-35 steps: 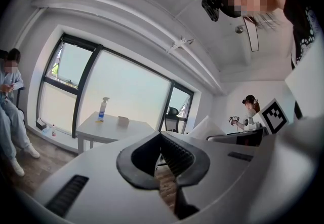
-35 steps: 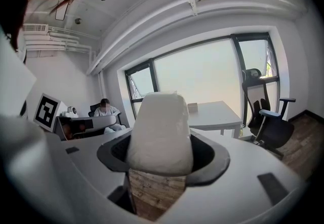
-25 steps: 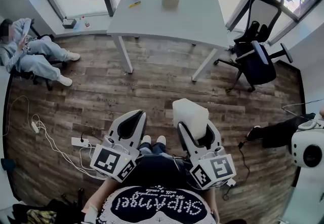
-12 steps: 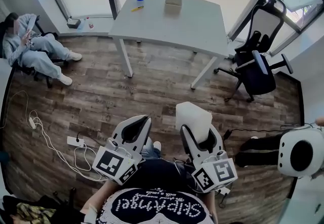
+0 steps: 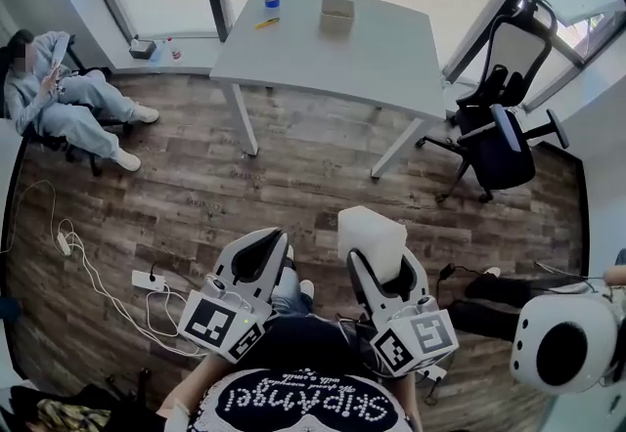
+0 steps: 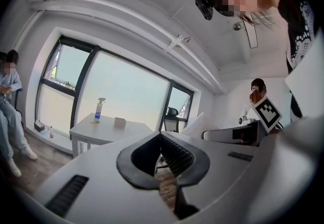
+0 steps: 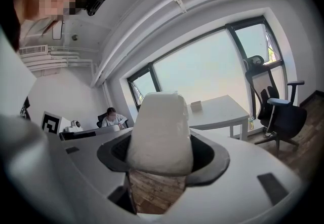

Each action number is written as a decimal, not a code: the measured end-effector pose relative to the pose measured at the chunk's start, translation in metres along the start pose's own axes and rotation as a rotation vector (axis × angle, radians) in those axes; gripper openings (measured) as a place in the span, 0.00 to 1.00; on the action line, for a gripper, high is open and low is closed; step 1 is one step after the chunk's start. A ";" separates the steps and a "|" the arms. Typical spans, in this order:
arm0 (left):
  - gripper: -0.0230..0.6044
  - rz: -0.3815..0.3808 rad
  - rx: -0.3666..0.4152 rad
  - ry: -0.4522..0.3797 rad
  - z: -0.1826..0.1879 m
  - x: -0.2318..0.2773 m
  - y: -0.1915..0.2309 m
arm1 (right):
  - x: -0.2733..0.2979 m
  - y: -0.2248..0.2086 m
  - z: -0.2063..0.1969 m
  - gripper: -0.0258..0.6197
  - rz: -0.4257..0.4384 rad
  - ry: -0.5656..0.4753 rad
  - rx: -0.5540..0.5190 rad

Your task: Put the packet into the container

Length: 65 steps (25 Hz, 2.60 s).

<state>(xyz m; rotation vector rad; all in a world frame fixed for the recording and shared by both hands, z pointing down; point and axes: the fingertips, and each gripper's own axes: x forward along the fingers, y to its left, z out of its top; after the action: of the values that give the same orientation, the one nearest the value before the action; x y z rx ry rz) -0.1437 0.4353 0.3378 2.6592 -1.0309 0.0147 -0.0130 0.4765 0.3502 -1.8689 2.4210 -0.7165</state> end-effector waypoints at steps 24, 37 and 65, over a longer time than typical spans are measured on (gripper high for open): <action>0.05 -0.081 -0.034 -0.014 0.051 0.074 0.098 | 0.110 -0.002 0.049 0.47 -0.067 -0.027 0.039; 0.05 -0.089 -0.038 -0.008 0.052 0.088 0.117 | 0.126 -0.013 0.048 0.47 -0.101 -0.025 0.064; 0.05 -0.035 -0.055 0.015 0.058 0.144 0.150 | 0.188 -0.049 0.067 0.47 -0.080 0.061 0.040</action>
<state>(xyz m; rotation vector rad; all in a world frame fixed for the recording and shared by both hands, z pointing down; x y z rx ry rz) -0.1414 0.2195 0.3375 2.6232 -0.9661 -0.0002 -0.0051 0.2716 0.3585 -1.9675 2.3598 -0.8318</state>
